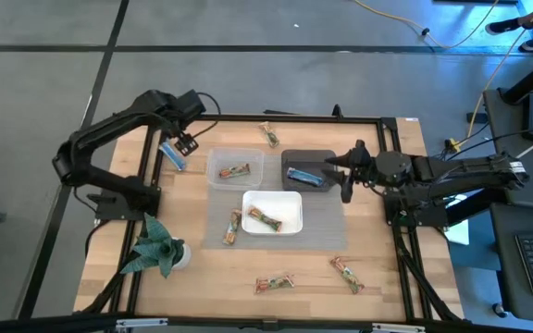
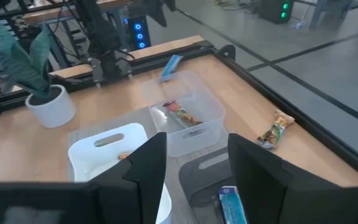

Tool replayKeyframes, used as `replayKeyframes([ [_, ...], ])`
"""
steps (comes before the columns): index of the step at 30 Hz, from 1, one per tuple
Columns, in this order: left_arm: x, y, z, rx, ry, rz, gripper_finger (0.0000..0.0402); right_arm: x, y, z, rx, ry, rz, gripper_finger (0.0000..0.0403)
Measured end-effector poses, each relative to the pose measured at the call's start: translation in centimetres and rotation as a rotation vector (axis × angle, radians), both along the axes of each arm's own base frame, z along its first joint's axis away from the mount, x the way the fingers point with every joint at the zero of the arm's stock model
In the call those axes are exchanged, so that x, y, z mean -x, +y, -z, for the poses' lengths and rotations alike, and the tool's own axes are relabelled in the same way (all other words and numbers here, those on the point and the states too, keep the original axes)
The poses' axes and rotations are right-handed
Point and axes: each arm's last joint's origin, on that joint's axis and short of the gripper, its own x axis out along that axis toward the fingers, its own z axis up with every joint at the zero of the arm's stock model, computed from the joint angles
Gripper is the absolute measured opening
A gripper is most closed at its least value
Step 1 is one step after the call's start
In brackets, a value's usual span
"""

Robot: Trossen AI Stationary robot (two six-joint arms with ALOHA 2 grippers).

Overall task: Pick and place Granola Bars by type
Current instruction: Put the blue granola bar into the black bin

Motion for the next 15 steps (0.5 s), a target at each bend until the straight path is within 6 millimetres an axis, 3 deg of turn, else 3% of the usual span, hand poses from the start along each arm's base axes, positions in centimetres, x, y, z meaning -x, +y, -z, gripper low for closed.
replayKeyframes([
  [6, 0.3, 1.8, 3.5, 0.043, 0.041, -0.291, 0.0280, 0.0, 0.0, 0.0, 0.001, 0.000, 0.001, 0.0174],
  [15, 0.8, 3.9, 7.1, 0.020, -0.001, -0.658, 0.0280, 0.0, 0.0, 0.0, 0.002, 0.001, -0.001, 0.0174],
])
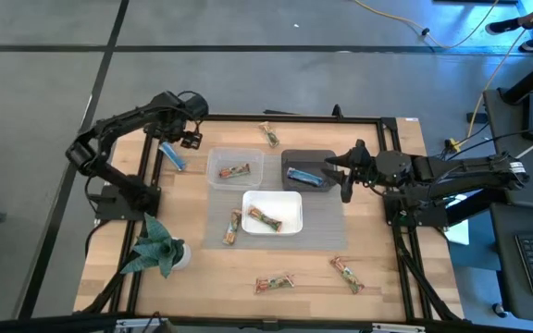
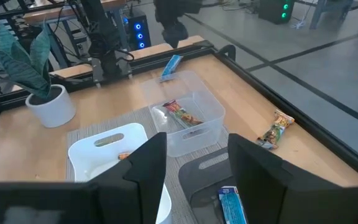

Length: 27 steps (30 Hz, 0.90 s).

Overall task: Pick and place Granola Bars by type
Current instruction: Put the blue granola bar into the black bin

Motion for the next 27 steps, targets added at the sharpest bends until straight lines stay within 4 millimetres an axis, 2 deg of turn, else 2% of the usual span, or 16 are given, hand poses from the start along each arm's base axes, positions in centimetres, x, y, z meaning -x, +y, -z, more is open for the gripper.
replayKeyframes([
  [6, 0.2, 0.7, 0.7, -0.053, 0.016, -0.171, 0.0280, 0.0, 0.0, 0.0, 0.000, 0.001, -0.001, 0.0174],
  [23, 0.0, 1.1, 0.9, -0.141, -0.041, -0.370, 0.0281, 0.1, 0.0, 0.4, 0.042, 0.055, -0.016, 0.0174],
  [27, 0.5, 0.5, 2.2, -0.142, -0.008, -0.431, 0.0281, 0.1, 0.0, 0.4, 0.070, 0.064, -0.026, 0.0174],
])
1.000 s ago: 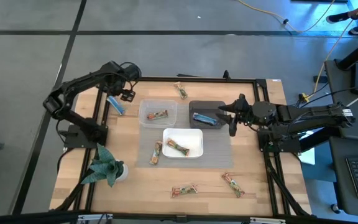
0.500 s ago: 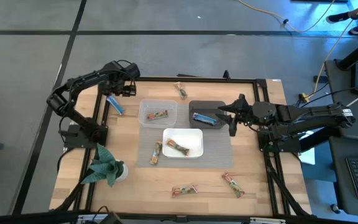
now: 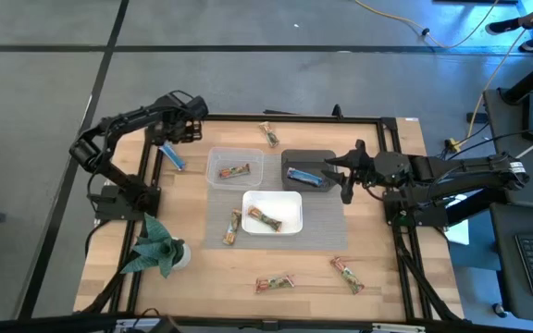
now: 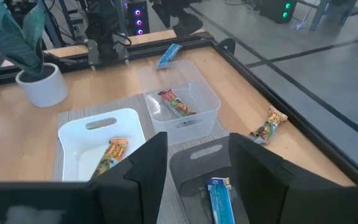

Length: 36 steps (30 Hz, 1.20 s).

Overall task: Pick and place Granola Bars by type
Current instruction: Put the blue granola bar into the black bin

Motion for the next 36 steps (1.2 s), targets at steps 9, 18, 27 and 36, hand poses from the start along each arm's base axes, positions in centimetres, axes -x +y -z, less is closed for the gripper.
replayKeyframes([
  [9, 0.6, -1.1, 4.8, -0.081, -0.039, -0.113, 0.0281, 0.0, 0.0, 0.0, 0.052, 0.023, -0.021, 0.0174],
  [18, 2.0, -2.9, 8.0, -0.103, -0.016, -0.218, 0.0281, 0.0, 0.0, 0.1, 0.055, 0.032, -0.022, 0.0174],
  [27, 2.1, -3.0, 9.4, -0.148, -0.071, -0.197, 0.0278, 0.0, 0.0, 0.1, 0.093, 0.045, -0.037, 0.0174],
  [36, 2.0, -3.0, 9.4, -0.153, -0.079, -0.196, 0.0218, 0.0, 0.0, 0.1, 0.093, 0.045, -0.037, 0.0174],
])
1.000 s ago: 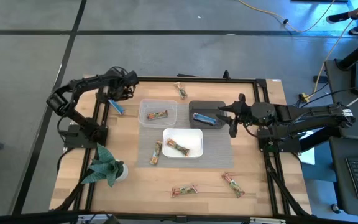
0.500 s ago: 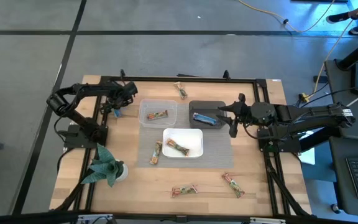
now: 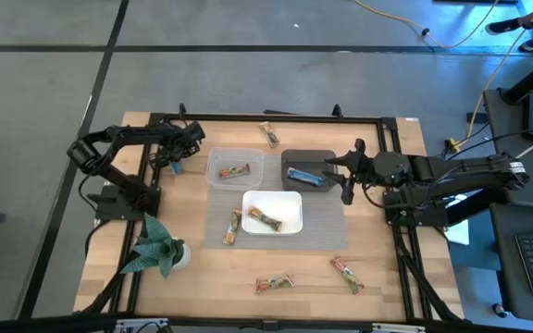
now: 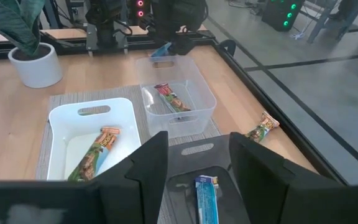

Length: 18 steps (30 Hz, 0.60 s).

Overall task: Pick and place Granola Bars by type
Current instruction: Put the blue granola bar into the black bin

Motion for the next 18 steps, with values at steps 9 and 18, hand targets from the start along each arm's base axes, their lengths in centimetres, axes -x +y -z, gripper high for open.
replayKeyframes([
  [9, -0.12, -0.02, 0.03, 0.005, 0.000, 0.030, 0.0166, 0.00, 0.00, 0.00, -0.002, -0.001, 0.001, 0.0174],
  [18, -0.50, -0.34, 0.03, 0.000, 0.030, 0.093, 0.0134, 0.00, 0.00, 0.00, -0.003, -0.001, 0.001, 0.0174],
])
